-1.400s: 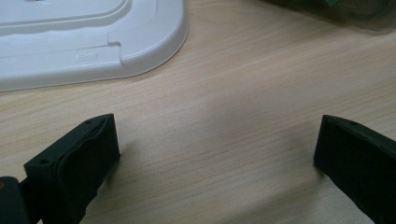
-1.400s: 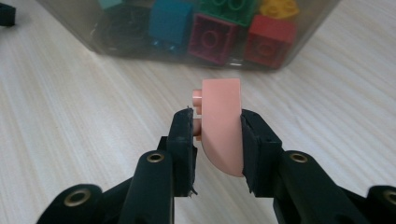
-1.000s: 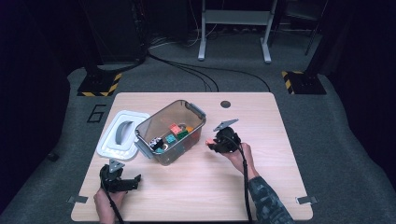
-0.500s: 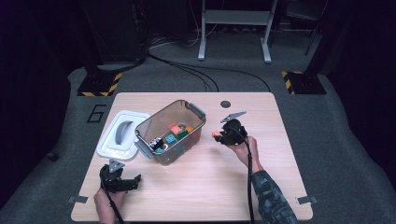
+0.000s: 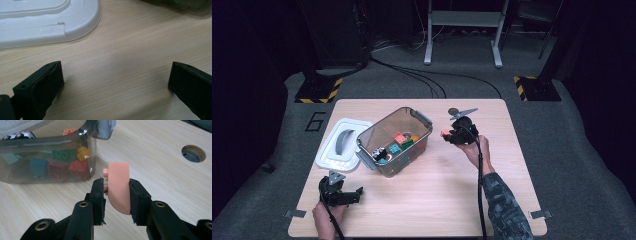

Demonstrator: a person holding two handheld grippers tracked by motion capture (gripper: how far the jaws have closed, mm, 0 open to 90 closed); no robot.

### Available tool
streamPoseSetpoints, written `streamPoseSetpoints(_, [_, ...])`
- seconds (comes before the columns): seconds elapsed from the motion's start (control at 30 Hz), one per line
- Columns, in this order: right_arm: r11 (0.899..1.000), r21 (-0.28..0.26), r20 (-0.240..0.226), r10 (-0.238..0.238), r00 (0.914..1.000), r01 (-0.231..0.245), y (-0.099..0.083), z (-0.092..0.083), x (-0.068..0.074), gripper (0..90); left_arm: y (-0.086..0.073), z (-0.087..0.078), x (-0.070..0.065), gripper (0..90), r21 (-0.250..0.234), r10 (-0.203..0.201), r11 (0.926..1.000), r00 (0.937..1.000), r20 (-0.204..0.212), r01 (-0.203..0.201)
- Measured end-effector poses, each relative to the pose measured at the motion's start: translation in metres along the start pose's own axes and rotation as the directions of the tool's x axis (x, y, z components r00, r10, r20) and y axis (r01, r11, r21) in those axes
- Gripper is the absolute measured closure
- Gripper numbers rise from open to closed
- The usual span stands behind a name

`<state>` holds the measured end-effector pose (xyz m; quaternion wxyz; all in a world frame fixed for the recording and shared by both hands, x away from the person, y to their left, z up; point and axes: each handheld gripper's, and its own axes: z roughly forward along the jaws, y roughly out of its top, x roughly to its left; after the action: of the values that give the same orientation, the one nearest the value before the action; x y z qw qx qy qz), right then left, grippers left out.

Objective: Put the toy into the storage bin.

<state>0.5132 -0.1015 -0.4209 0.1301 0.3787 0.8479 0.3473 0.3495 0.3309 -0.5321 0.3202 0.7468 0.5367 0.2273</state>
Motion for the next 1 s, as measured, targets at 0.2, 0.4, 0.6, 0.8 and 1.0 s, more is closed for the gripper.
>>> streamPoseSetpoints(0.2, [1.000,-0.005,0.015,-0.016,0.9998,0.017,0.013,-0.003,-0.003,68.0,0.000,0.000,0.000,0.0,0.002,-0.001,1.0000,1.0000,0.001,0.001])
streamPoseSetpoints(0.4, [1.000,-0.020,0.029,-0.004,0.9996,0.004,0.024,-0.009,-0.006,68.0,0.000,0.000,0.000,0.0,0.000,0.001,1.0000,1.0000,0.001,-0.001])
streamPoseSetpoints(0.6, [0.999,-0.038,0.037,-0.009,0.9993,0.010,0.036,-0.016,-0.010,68.0,0.000,0.000,0.000,0.0,0.001,0.001,1.0000,1.0000,0.000,-0.001])
streamPoseSetpoints(0.8, [0.998,-0.062,0.041,-0.009,0.9991,0.011,0.045,-0.018,-0.011,68.0,0.000,0.000,0.001,0.0,0.006,0.008,0.9999,1.0000,0.001,-0.008])
streamPoseSetpoints(1.0, [0.996,-0.080,0.018,-0.032,0.9993,0.034,0.062,-0.016,-0.004,68.0,0.000,-0.001,0.001,0.0,0.009,0.009,0.9999,1.0000,0.002,-0.009])
